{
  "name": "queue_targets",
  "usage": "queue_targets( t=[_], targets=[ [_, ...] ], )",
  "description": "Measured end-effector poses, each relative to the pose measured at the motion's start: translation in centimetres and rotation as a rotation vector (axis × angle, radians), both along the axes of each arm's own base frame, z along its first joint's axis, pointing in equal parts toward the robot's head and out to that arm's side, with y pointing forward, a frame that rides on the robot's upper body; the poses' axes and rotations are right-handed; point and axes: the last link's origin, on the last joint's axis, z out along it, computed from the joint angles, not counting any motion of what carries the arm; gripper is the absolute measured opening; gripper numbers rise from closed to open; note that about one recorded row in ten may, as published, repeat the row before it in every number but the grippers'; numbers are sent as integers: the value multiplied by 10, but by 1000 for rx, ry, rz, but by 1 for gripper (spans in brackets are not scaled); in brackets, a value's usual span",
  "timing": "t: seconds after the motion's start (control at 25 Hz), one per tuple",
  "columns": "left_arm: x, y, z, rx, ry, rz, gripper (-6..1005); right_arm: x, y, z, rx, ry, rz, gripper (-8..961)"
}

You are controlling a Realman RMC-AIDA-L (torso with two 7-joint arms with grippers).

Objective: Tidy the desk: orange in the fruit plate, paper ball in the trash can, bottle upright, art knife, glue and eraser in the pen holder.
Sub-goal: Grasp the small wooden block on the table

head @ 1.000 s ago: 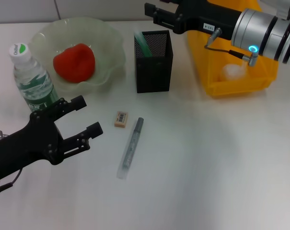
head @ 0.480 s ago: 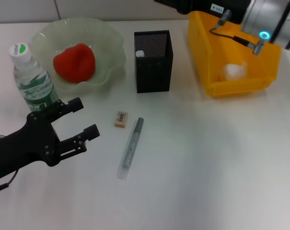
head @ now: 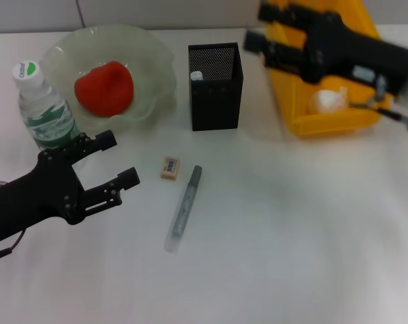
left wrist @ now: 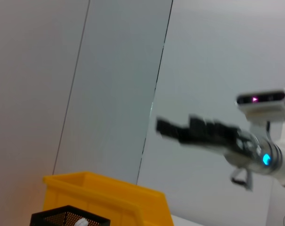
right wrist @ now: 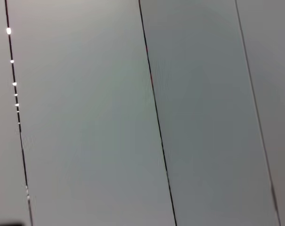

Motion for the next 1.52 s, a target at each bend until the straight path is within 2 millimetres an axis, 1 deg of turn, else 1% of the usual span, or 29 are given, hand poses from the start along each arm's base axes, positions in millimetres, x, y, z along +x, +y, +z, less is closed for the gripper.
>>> queue_targets(
  t=[0.12,0.28,0.32,0.56,0.72,0.84,1.16,1.52],
  targets=[
    [4,3,-2,-9,-4,-14,813,21,-20,0,-16,1,-32,768],
    [7,3,-4,-26,1,-31,813,41,-43,1,-41,-46,-30,789],
    [11,5,-5,-50,1,-52,813,46,-48,0,-50,-61,-33,794],
    [16,9,-10,-55,-3,-53,812,72,-64,-8,-123,-209,-50,821],
    [18,11,-11,-55,-1,-56,813,82,-66,-16,-152,-305,-50,826],
    [17,11,-10,-53,2,-54,813,85,-66,-20,-147,-340,-54,826],
    [12,14,-11,-58,55,-50,813,92,-66,-27,-111,-384,-58,827],
    [18,20,-12,-69,73,-72,812,93,-68,-29,-117,-395,-57,827]
  ],
)
